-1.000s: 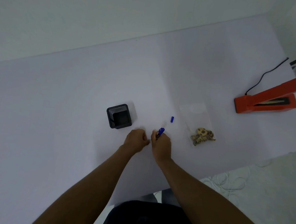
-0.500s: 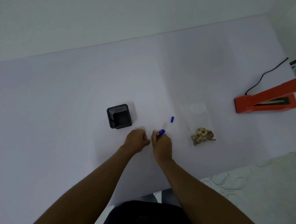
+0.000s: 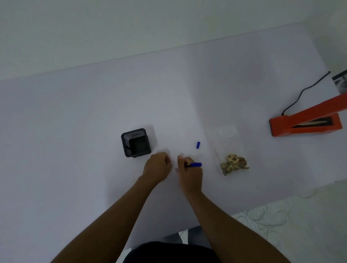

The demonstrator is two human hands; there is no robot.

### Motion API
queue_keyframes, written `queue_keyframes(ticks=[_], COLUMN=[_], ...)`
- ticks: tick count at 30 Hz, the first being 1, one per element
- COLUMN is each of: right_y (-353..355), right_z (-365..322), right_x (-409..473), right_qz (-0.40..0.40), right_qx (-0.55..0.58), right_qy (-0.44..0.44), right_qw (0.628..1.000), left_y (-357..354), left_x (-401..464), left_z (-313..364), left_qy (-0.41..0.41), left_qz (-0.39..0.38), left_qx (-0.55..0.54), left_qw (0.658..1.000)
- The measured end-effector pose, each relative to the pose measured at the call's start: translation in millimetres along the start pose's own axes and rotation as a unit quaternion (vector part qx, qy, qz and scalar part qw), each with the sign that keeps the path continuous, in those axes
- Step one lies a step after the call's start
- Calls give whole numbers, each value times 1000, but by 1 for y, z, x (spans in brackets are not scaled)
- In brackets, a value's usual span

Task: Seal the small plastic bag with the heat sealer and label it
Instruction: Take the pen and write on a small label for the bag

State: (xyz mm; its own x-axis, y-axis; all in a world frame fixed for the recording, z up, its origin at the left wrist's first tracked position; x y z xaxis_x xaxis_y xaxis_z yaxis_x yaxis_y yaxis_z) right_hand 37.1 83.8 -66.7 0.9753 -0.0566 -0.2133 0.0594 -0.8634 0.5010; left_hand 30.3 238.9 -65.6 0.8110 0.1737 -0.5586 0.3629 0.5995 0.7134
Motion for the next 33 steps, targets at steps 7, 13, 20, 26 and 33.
queue_keyframes(ticks=[7,13,20,26,33], right_y=[43,75,77,108,155], right_z=[24,42,42,-80,-224], right_x=[7,13,15,25,11], right_qz=[-11,13,7,20,-19], right_qx=[-23,-21,24,167,321], right_qy=[-46,-82,-94,0,99], right_qw=[999,996,995,986,942], left_y=[12,-14,-2,72,184], left_x=[29,53,34,-45,-133], left_z=[103,123,109,116,125], left_qy=[-91,-96,-113,-158,-207], left_qz=[71,100,127,176,294], left_qx=[-39,129,73,-123,-186], left_qw=[993,982,983,964,915])
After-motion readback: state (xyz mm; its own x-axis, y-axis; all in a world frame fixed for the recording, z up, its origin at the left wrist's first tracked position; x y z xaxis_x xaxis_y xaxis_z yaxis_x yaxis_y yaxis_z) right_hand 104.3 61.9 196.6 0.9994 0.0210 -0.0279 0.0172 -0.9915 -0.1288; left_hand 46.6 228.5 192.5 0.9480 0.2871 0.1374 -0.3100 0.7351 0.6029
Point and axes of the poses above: each hand's wrist, its own x-axis towards the middle knuckle, its own y-axis out of the back of the hand, z = x × y, the point moved 9 cm from there along x, towards the middle knuckle, and after that the axes turned 6 degrees about x, right-handed, at the moved point
